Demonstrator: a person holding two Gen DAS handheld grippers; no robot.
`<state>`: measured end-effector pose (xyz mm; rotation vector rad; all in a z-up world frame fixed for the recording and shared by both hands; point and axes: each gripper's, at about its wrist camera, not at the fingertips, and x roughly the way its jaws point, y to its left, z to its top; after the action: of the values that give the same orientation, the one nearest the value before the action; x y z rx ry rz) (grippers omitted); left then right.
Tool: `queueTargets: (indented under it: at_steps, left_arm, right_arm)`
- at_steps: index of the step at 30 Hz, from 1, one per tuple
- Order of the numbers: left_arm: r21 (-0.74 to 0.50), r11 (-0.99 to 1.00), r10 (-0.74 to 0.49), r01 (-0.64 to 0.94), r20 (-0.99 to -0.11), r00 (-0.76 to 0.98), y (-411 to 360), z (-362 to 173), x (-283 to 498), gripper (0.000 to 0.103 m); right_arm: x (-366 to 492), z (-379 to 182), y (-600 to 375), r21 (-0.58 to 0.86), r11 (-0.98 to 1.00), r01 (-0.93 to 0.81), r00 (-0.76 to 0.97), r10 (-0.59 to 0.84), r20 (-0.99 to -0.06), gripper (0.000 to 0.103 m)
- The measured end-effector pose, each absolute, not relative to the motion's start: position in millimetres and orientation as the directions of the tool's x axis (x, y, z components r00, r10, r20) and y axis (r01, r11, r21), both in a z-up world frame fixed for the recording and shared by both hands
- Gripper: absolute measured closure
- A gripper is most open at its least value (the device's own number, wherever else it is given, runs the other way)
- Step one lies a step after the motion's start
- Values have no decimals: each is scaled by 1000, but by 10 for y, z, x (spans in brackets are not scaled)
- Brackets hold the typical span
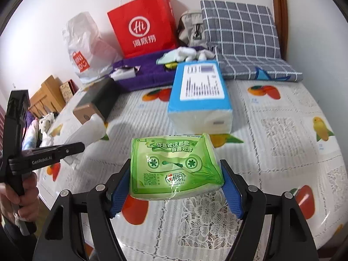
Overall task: Organize soft objects
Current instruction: 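Grasp the green tissue packet with the right gripper while the left grasps the clear mesh bag, then carry the mesh bag and green packet with both grippers over the purple towel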
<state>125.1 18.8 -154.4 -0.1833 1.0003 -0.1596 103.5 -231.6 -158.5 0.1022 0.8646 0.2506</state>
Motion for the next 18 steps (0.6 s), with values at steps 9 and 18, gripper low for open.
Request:
queueTargets:
  at_steps: [9,18]
  left_arm:
    - [-229,973,-198,22,-788,583,340,-1202,1150,97]
    - [-222,975,-181,13,-756,630,464,-859,1129,97]
  right_arm:
    - [974,-1190,-2338,183,970,-158,668,241,-704,28]
    - [1010,-855,-2343,176,973,-153,691,232,-684,28]
